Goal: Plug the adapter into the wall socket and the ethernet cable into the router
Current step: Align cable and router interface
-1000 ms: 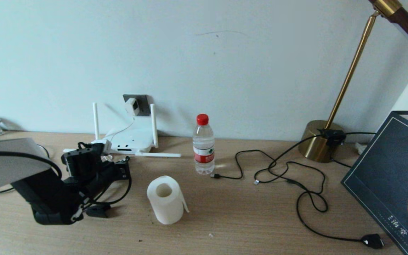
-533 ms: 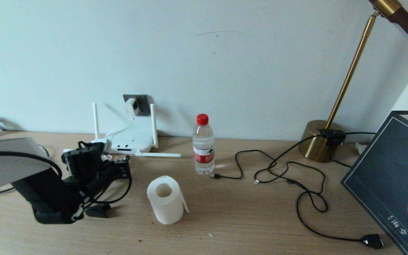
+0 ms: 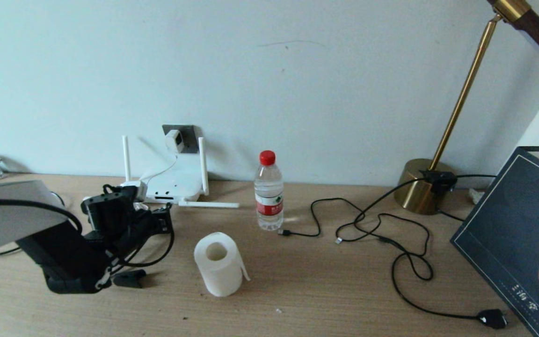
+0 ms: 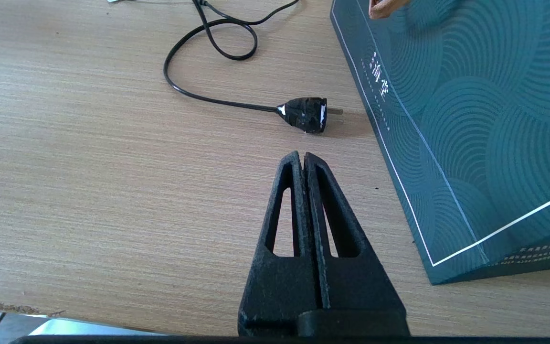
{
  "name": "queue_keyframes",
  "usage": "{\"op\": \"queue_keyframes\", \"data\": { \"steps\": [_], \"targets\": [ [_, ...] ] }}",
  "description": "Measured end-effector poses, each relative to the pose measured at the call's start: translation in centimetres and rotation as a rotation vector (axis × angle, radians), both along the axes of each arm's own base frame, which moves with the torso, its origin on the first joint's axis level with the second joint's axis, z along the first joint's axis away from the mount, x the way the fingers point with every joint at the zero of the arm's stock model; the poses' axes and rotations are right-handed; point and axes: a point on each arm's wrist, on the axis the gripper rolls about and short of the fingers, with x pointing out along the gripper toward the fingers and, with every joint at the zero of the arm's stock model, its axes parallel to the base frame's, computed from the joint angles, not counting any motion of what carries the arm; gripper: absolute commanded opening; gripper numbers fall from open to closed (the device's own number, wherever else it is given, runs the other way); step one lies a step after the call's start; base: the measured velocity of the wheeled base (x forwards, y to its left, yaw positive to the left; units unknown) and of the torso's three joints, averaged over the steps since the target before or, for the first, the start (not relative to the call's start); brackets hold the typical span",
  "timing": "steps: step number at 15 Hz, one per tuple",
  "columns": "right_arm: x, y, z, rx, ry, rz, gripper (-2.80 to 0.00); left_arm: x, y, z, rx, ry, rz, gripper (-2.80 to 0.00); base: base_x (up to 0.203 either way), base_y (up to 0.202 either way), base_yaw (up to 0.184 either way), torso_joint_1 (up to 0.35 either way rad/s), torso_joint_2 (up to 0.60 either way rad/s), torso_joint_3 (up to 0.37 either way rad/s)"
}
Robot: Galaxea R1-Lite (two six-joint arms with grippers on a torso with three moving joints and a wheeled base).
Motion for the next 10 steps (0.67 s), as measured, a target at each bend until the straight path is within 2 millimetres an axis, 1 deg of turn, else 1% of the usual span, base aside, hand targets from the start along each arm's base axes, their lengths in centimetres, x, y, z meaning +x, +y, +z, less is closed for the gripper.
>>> {"op": "queue_keyframes", "data": {
  "steps": [10],
  "targets": [
    [0.00, 0.00, 0.00, -0.001, 0.000, 0.000, -2.80, 0.06, 0.02, 0.06, 0.001, -0.003, 0.000, -2.80, 0.000, 0.000, 0.000, 0.000, 0.00, 0.000]
  ]
}}
